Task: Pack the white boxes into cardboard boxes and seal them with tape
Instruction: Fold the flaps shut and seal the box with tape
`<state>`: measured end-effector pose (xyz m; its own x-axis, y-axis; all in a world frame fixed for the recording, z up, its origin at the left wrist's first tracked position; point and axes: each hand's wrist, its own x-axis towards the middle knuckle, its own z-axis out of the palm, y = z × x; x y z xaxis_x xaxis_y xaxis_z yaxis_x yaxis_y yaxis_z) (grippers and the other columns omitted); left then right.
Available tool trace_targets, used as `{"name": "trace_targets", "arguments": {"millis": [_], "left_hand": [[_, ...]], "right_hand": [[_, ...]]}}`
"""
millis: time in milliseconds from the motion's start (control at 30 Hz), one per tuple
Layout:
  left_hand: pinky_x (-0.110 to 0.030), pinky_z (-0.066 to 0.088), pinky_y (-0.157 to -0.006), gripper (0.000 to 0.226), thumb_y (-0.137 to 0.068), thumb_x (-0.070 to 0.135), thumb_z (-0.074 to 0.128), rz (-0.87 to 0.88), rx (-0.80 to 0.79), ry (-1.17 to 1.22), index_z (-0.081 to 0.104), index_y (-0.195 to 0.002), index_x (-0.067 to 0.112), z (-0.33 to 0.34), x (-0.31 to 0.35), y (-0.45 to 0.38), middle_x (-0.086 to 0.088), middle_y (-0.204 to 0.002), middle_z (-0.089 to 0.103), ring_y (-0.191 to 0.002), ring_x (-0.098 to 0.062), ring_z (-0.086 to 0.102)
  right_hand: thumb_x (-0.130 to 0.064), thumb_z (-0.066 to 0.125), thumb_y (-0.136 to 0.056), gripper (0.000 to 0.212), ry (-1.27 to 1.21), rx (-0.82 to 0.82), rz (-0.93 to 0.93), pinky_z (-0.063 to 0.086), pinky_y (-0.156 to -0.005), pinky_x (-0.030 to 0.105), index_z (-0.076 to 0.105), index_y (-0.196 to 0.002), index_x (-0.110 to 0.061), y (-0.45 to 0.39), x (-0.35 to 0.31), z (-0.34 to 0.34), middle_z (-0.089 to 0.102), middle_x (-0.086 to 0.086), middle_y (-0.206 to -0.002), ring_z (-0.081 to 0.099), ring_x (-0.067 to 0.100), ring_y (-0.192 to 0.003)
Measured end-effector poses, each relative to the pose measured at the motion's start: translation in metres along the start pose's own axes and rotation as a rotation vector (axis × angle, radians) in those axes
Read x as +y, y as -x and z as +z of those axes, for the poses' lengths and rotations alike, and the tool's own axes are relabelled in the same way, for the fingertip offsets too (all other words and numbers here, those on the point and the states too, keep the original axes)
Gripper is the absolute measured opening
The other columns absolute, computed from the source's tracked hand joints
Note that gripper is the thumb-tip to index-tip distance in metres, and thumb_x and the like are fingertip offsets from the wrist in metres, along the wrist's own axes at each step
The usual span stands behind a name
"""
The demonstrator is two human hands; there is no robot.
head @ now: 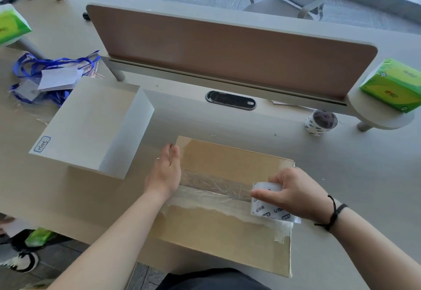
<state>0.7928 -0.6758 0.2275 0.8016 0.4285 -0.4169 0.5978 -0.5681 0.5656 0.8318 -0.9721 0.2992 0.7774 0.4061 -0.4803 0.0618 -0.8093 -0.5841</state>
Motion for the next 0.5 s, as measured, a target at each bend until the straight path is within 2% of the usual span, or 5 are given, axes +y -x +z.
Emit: {"name": "trace_targets", "arguments": {"millis": [100,167,233,300,500], "left_hand": [[-0.044,0.024,-0.121,0.085,-0.094,0.074,0.002,0.257,0.102,-0.146,0.010,-0.162,0.023,-0.004,-0.008,0.021,0.001,-0.169,0.016,-0.155,-0.015,0.016],[-0.039,0.003,-0.127,0.095,-0.088,0.080,-0.007,0.393,0.050,-0.290,-0.006,-0.162,0.021,-0.004,-0.016,0.035,0.004,-0.169,-0.010,-0.155,-0.008,-0.010],[-0.036,-0.011,-0.125,0.099,-0.083,0.083,-0.015,0.462,-0.039,-0.461,-0.021,-0.157,0.019,-0.002,-0.023,0.049,0.004,-0.164,-0.030,-0.150,-0.006,-0.028],[-0.037,-0.015,-0.123,0.103,-0.080,0.086,-0.016,0.495,-0.092,-0.579,-0.027,-0.154,0.016,0.002,-0.027,0.057,0.001,-0.161,-0.035,-0.148,-0.009,-0.033],[-0.042,-0.017,-0.122,0.110,-0.081,0.091,-0.002,0.526,-0.094,-0.690,-0.022,-0.155,0.011,0.015,-0.028,0.060,-0.005,-0.163,-0.031,-0.149,-0.015,-0.032]], "right_hand": [[-0.063,0.072,-0.074,0.061,0.006,0.014,0.009,0.033,-0.043,0.027,0.044,-0.048,-0.016,0.003,0.002,0.002,0.044,-0.006,-0.040,0.040,0.009,-0.038],[-0.066,0.071,-0.073,0.062,0.010,0.022,0.013,0.032,-0.045,0.028,0.043,-0.049,-0.016,0.003,0.002,0.004,0.044,-0.005,-0.041,0.040,0.011,-0.039],[-0.065,0.071,-0.073,0.062,0.010,0.035,0.019,0.032,-0.046,0.028,0.041,-0.048,-0.016,0.002,0.000,0.004,0.041,-0.005,-0.042,0.038,0.012,-0.041],[-0.063,0.071,-0.074,0.060,0.023,0.037,0.028,0.033,-0.046,0.028,0.044,-0.049,-0.017,0.001,-0.002,0.004,0.043,-0.004,-0.044,0.040,0.012,-0.042],[-0.066,0.069,-0.073,0.059,0.062,0.040,0.042,0.032,-0.047,0.029,0.044,-0.053,-0.017,0.001,-0.005,0.005,0.042,-0.002,-0.047,0.039,0.013,-0.043]]}}
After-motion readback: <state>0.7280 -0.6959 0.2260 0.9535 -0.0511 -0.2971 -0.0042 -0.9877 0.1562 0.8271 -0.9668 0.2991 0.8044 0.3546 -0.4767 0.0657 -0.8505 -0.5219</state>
